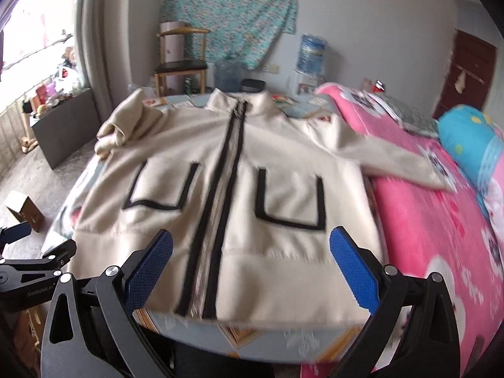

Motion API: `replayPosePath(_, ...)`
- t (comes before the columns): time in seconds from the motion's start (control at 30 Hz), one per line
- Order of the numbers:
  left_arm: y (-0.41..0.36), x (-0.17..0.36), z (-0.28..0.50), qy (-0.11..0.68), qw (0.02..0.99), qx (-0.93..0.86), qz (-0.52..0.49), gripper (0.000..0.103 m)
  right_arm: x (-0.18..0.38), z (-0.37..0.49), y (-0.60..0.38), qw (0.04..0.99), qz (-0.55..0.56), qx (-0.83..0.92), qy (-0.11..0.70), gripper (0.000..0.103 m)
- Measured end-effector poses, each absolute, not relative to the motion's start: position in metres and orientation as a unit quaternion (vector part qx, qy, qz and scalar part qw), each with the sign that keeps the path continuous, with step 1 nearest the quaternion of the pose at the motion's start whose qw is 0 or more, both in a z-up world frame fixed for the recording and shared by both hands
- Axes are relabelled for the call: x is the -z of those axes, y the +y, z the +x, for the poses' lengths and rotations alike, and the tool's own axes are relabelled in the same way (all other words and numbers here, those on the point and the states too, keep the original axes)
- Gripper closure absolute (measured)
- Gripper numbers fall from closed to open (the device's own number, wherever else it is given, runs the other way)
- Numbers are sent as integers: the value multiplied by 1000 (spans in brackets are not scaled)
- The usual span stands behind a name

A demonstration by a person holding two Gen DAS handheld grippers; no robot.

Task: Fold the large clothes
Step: 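Grasp the hood with the left tool while the right tool approaches the hoodie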

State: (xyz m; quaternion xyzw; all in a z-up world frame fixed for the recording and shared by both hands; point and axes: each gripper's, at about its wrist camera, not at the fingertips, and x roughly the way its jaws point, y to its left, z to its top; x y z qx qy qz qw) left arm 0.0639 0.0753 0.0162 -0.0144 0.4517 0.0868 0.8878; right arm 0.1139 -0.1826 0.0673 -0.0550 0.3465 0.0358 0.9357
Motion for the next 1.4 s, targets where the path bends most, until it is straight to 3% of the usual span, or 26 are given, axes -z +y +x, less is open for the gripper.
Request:
replayPosePath(0.27,136,-19,140,419,904,-64,-56,8,-98,225,-135,904,1,-213,370,6)
replayPosePath(0.43,173,-14,185,378,919,-2,-111,8,-77,300,-85,869,8,-266,418,6)
replayPosePath(0.53,177,-9,217,395,911,8,-122,8,-55,338,-68,848,25,-274,452,6)
replayPosePath(0.83,127,26,311,457,889,2,-12,9,-7,368,-94,840,35,-227,493,6)
replayPosePath(0.9,120,29,319,461,887,-11,11,36,-3,366,-110,841,36,-217,495,6)
replayPosePath(0.97,120,32,327,473,880,-30,27,70,-2,363,-125,843,39,-209,494,6)
replayPosePath(1.03,125,27,331,478,877,-37,17,84,-2,362,-138,847,42,-204,489,6)
replayPosePath(1.2,127,-21,332,457,889,-15,-14,91,-16,359,-170,860,58,-199,467,9)
replayPosePath(1.4,122,-92,343,404,872,161,-224,91,-34,352,-219,872,108,-185,439,11)
